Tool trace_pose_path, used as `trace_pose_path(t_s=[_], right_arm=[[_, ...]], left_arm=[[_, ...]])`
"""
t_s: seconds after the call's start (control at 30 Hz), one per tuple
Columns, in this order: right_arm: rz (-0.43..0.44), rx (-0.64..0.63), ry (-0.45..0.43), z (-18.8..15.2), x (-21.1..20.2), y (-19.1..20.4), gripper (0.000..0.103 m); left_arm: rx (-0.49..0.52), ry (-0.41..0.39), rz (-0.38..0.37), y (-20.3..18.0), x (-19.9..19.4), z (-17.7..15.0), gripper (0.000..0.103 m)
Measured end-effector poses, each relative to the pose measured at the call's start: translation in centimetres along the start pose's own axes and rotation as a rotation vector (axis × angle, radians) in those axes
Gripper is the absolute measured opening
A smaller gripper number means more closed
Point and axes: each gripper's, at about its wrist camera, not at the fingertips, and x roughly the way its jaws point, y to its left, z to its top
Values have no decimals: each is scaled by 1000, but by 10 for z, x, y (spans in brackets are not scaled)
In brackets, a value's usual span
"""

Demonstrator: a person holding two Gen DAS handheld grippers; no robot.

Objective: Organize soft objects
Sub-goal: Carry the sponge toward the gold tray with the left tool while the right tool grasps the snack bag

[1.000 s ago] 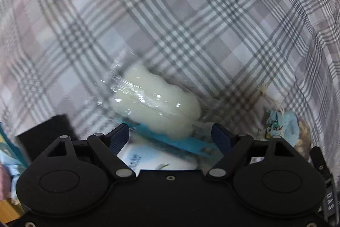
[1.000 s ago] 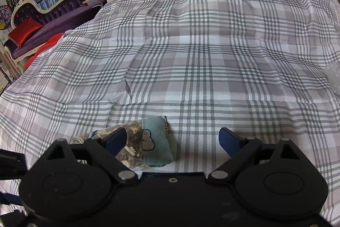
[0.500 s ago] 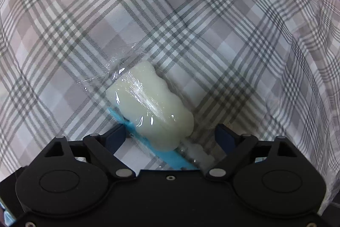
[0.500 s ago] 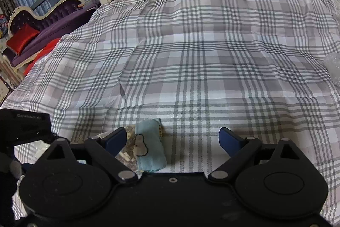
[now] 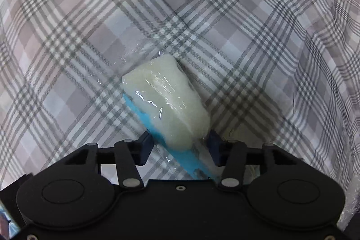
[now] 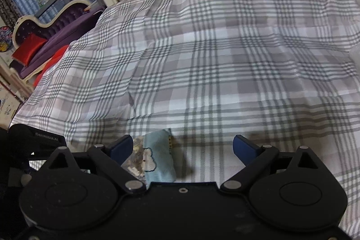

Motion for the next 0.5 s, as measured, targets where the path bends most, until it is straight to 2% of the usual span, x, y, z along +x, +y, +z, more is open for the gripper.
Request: trace_pose_path(t_s=[0.3, 0.5], right_arm=[[2, -39, 36, 1, 6, 6, 96], [-15, -68, 38, -1, 8, 11, 97]], left_arm=[[69, -41, -22, 19, -54, -20, 50], [117, -33, -48, 41, -97, -62, 50]])
